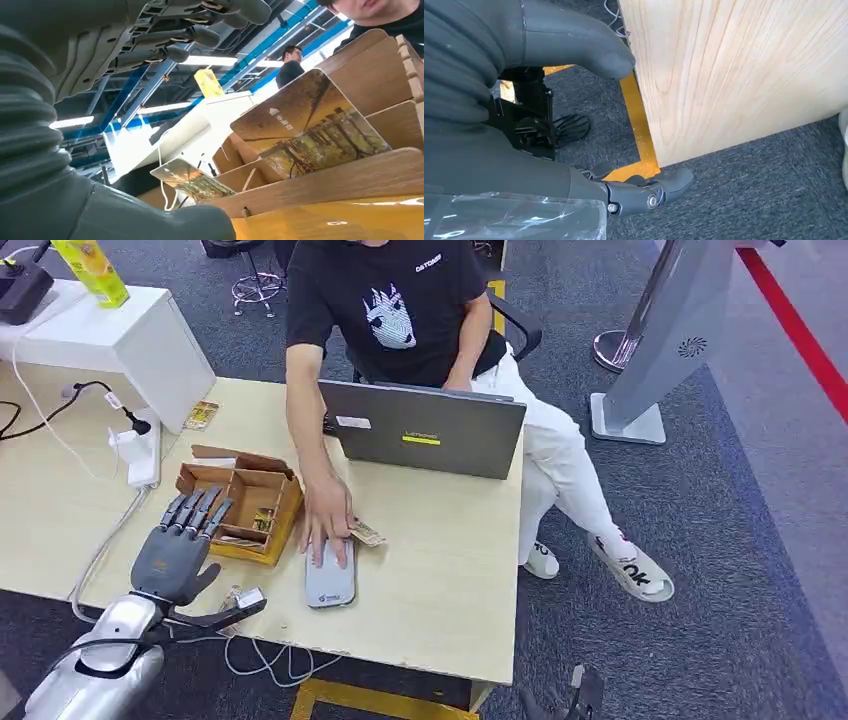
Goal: Pass the card to the sensor for recognition and then transmit it.
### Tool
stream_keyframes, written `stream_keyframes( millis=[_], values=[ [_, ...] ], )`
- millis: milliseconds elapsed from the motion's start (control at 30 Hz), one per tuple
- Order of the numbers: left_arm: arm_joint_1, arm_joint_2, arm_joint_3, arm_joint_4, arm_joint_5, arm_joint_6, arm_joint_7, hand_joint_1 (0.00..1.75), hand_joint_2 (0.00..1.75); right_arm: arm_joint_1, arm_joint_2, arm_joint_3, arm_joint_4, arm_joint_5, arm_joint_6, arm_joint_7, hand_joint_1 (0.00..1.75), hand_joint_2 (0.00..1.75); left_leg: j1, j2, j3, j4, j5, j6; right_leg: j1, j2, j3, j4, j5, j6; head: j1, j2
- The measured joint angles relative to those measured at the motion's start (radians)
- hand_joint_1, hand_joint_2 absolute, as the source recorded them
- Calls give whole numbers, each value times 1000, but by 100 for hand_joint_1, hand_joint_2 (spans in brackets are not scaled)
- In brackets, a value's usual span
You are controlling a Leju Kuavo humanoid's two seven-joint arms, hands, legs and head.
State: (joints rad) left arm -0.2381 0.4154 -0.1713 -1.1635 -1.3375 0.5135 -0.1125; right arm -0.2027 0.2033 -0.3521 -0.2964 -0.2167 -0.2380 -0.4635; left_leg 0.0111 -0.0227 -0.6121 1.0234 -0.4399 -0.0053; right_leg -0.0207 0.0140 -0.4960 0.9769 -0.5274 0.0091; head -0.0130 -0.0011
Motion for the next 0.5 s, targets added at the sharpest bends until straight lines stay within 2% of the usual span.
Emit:
stream_keyframes(
  millis=[300,500],
  values=[
    [-13,0,-6,12,-3,-5,0,0,175,0,0,0,0,3,0,0,0,175,0,0,0,0,0,0,0,0,-2,0,0,0,0,0],
    [-110,-15,-49,97,-19,-47,5,0,175,-3,1,5,0,7,0,5,0,175,0,0,0,0,0,0,0,0,1,0,1,0,0,0]
  ],
)
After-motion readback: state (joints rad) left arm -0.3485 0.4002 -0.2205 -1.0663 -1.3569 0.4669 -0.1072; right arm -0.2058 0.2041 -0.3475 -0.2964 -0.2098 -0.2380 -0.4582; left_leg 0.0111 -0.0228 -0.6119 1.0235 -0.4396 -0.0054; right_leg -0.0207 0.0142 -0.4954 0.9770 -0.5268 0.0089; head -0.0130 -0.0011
